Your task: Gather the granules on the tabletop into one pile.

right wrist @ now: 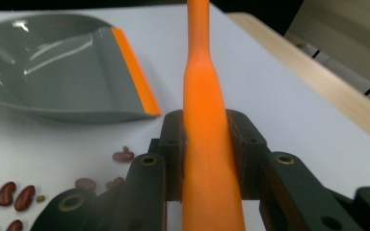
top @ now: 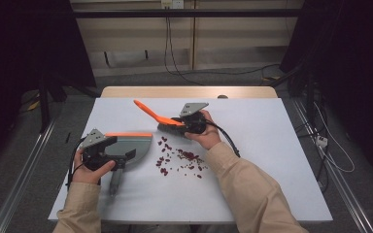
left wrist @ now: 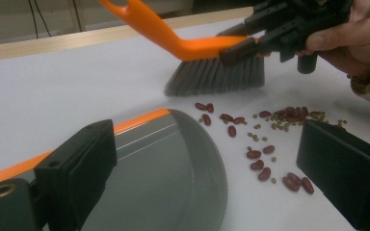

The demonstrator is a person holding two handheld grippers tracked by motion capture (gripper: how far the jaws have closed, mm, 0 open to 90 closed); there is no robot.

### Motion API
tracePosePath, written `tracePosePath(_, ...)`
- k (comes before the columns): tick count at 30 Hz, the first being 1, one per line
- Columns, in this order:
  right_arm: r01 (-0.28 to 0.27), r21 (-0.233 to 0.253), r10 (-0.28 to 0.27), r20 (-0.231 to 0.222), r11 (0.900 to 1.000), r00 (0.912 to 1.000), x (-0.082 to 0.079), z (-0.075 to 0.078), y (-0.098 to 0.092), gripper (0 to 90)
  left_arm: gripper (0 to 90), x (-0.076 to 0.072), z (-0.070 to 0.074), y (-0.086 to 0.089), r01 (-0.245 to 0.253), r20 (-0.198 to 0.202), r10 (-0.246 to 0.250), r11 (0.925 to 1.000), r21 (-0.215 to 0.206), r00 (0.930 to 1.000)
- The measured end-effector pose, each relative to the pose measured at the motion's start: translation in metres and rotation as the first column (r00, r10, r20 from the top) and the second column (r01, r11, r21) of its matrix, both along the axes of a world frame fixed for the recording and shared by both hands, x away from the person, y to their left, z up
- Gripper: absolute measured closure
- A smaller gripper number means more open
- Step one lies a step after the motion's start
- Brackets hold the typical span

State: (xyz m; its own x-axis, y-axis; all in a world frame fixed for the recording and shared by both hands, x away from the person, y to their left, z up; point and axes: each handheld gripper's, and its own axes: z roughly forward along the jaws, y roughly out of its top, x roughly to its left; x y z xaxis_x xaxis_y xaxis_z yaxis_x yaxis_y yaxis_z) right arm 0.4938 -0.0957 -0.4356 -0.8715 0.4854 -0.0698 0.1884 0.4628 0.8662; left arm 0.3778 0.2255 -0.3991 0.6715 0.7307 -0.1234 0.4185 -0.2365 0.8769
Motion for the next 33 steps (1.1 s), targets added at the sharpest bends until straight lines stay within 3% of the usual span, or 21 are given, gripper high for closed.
tracePosePath(2,-0.025,0.019,0.026,-0.014,1.000,0.9996,-0.002,-0.002,0.001,71.5,6.8,0.000,0.000,0.002,-0.003,-0.001,0.003,1.0000,-0.004,1.0000)
tracePosePath(9,-0.092,-0.017,0.092,-0.003,0.996,0.9958,-0.021,-0.001,-0.001,71.4,6.8,-0.001,0.000,0.004,-0.010,0.000,0.010,1.0000,0.003,1.0000)
tracePosePath(18,-0.144,-0.008,0.144,-0.014,0.989,0.9894,-0.046,0.000,-0.010,71.4,6.8,-0.003,0.000,0.004,-0.008,0.000,0.008,0.9999,0.008,1.0000)
tracePosePath(25,-0.154,-0.006,0.154,-0.023,0.988,0.9878,-0.062,0.002,-0.017,71.4,6.8,-0.003,-0.001,0.002,-0.004,0.000,0.004,0.9999,0.011,1.0000)
tracePosePath(33,-0.146,0.009,0.146,-0.030,0.989,0.9889,-0.065,0.004,-0.022,71.5,6.8,-0.003,0.000,0.002,-0.001,0.002,0.001,0.9999,0.017,1.0000)
